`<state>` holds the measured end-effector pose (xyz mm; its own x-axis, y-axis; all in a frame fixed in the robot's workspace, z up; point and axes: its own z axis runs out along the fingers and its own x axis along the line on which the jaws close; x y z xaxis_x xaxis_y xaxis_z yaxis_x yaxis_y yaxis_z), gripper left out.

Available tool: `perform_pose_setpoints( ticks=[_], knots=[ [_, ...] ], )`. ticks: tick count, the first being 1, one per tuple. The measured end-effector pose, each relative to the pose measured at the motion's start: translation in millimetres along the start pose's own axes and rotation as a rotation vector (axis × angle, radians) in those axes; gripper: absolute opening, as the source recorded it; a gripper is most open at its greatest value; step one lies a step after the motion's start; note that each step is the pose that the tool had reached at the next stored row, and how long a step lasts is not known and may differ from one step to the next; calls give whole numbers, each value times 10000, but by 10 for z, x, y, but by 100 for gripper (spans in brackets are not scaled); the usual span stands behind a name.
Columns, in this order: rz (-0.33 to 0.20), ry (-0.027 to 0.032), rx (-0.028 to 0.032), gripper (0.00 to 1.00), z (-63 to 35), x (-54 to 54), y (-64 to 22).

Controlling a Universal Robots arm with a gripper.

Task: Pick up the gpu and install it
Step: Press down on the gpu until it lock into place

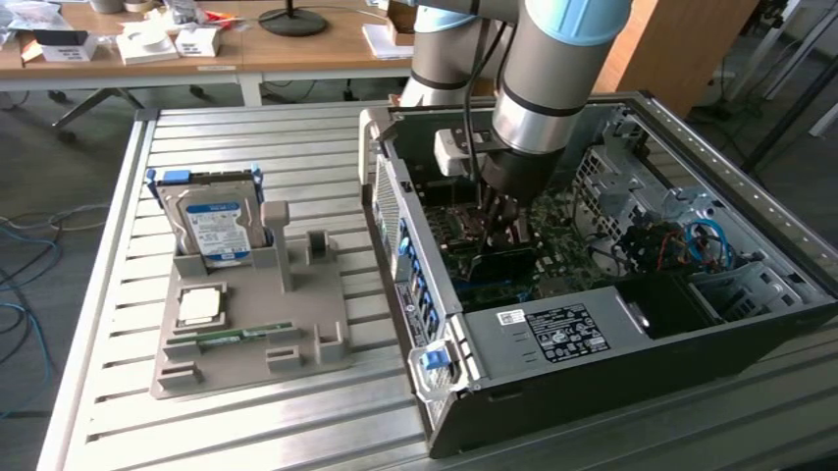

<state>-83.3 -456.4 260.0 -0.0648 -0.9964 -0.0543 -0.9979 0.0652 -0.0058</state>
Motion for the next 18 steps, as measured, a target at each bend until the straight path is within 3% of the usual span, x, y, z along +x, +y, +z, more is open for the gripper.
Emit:
perform_pose_setpoints(
  ticks=[2,4,18],
  knots=[
    [1,-25,9,11,-19,-3,0],
    [1,2,0,11,-73,-4,0],
    [0,1,0,11,-428,-23,-3]
  ],
)
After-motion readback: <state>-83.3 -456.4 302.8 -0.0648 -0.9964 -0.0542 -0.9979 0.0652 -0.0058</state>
